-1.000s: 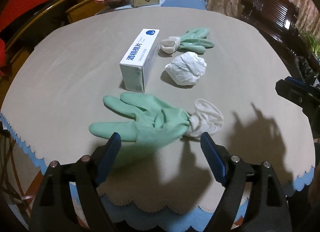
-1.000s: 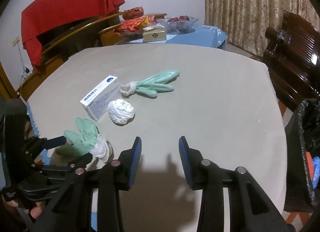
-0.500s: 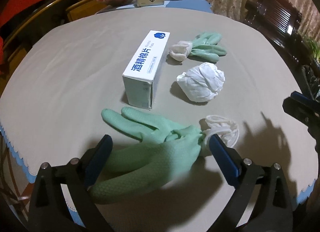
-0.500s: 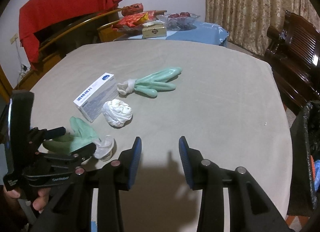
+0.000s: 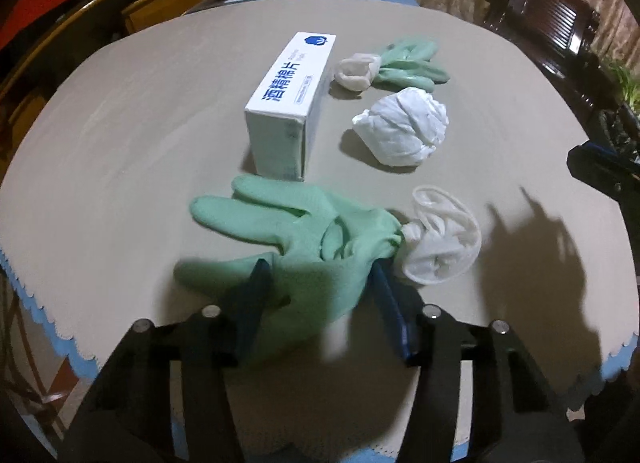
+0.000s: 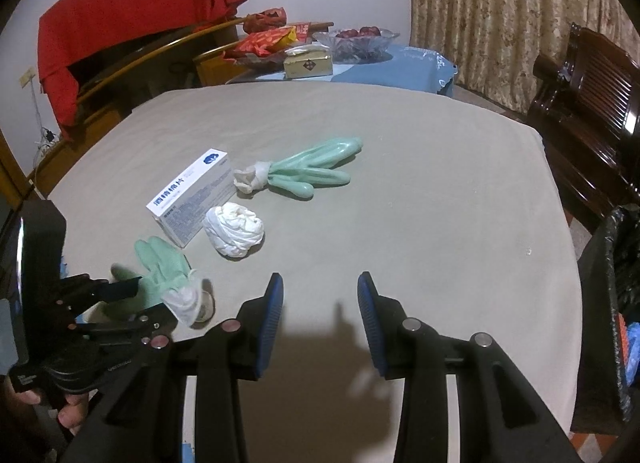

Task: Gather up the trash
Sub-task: 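Grasp the green glove with the left tool while the right tool grasps the white tissue ball, then carry the green glove and white tissue over the black bin and lower them in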

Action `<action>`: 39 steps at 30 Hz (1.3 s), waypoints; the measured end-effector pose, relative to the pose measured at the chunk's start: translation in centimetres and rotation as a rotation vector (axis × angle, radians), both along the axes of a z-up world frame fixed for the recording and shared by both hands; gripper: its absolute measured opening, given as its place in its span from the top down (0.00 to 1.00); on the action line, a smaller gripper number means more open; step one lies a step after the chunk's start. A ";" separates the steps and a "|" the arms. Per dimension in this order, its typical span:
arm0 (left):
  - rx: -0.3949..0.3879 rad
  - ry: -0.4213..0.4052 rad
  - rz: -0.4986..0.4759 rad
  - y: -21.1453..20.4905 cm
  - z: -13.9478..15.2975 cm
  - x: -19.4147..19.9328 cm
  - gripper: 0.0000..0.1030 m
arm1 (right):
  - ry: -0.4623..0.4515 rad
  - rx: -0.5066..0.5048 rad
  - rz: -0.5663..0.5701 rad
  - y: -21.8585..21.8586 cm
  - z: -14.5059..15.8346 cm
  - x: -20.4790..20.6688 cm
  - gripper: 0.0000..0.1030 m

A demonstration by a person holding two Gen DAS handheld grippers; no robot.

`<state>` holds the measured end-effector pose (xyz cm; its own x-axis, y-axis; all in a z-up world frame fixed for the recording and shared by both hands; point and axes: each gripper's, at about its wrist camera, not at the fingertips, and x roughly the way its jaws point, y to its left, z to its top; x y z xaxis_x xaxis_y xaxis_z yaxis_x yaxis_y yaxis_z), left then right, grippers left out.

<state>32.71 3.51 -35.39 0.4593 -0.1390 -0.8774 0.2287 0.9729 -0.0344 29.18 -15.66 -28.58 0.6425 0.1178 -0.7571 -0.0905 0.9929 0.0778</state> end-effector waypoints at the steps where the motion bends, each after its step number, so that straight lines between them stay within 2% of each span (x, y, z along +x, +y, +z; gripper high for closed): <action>1: -0.002 -0.002 -0.006 -0.1 0.0 0.0 0.69 | 0.002 0.001 0.000 0.0 0.0 0.0 0.63; 4: -0.005 -0.029 0.009 0.0 0.5 -0.2 0.84 | 0.004 -0.001 0.007 0.2 -0.1 0.3 0.63; 7: -0.027 -0.056 0.047 1.0 1.1 -0.2 0.88 | 0.000 -0.001 0.020 0.8 -0.1 0.8 0.63; 19: -0.032 -0.142 0.144 5.2 3.6 0.2 0.89 | -0.017 0.021 0.070 4.4 0.0 2.9 0.63; 27: -0.017 -0.169 0.186 8.7 3.8 1.9 0.89 | -0.005 0.026 0.087 6.7 -1.4 4.7 0.63; 35: -0.047 -0.173 0.214 10.3 3.3 3.6 0.89 | 0.024 0.015 0.095 8.0 -3.4 6.6 0.63; 37: -0.050 -0.168 0.216 10.3 3.1 3.7 0.89 | 0.034 0.013 0.099 8.1 -3.9 6.9 0.64; 39: -0.052 -0.164 0.219 10.3 2.9 3.8 0.89 | 0.033 0.015 0.101 8.1 -3.9 7.0 0.71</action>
<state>36.46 13.84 -32.47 0.6188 -0.0635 -0.7830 0.0194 0.9977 -0.0656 36.21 -7.58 -32.45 0.6020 0.1917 -0.7751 -0.1868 0.9776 0.0967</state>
